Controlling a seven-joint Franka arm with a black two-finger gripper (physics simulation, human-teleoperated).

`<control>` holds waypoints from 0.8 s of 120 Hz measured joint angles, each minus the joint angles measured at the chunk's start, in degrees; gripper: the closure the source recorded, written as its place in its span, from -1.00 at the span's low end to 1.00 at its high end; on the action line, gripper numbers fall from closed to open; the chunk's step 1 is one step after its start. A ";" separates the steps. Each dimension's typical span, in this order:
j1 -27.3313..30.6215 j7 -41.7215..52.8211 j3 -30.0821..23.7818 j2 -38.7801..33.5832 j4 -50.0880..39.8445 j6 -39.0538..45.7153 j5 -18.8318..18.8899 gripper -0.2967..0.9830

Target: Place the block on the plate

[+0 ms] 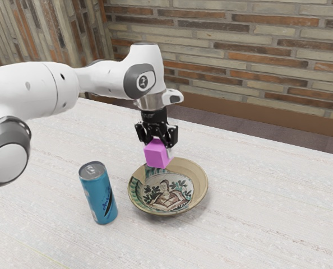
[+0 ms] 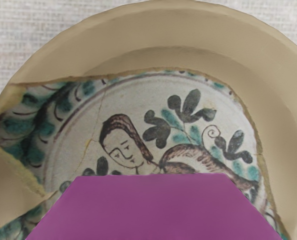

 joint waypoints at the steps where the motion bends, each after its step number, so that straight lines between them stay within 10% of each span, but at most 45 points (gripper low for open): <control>1: -0.15 -0.12 -0.03 -0.20 -0.58 0.10 -0.02 -0.02; 96: -2.65 -7.34 -1.62 -3.43 -14.09 13.26 -0.87 -0.35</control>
